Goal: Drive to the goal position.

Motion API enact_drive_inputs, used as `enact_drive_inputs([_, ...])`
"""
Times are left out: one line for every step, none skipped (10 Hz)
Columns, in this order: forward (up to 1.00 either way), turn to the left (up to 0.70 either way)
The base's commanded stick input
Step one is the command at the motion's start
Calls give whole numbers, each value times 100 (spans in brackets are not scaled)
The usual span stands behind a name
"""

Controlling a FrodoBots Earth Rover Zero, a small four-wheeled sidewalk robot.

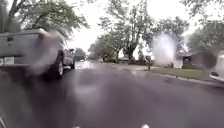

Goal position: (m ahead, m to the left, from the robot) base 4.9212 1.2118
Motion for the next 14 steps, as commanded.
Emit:
enact_drive_inputs([70, 35])
enact_drive_inputs([70, 35])
enact_drive_inputs([70, 0])
enact_drive_inputs([70, 0])
enact_drive_inputs([70, 0])
enact_drive_inputs([70, 0])
enact_drive_inputs([70, 0])
enact_drive_inputs([70, 0])
enact_drive_inputs([70, 0])
enact_drive_inputs([70, 0])
enact_drive_inputs([70, 0])
enact_drive_inputs([70, 0])
enact_drive_inputs([70, 0])
enact_drive_inputs([70, 0])
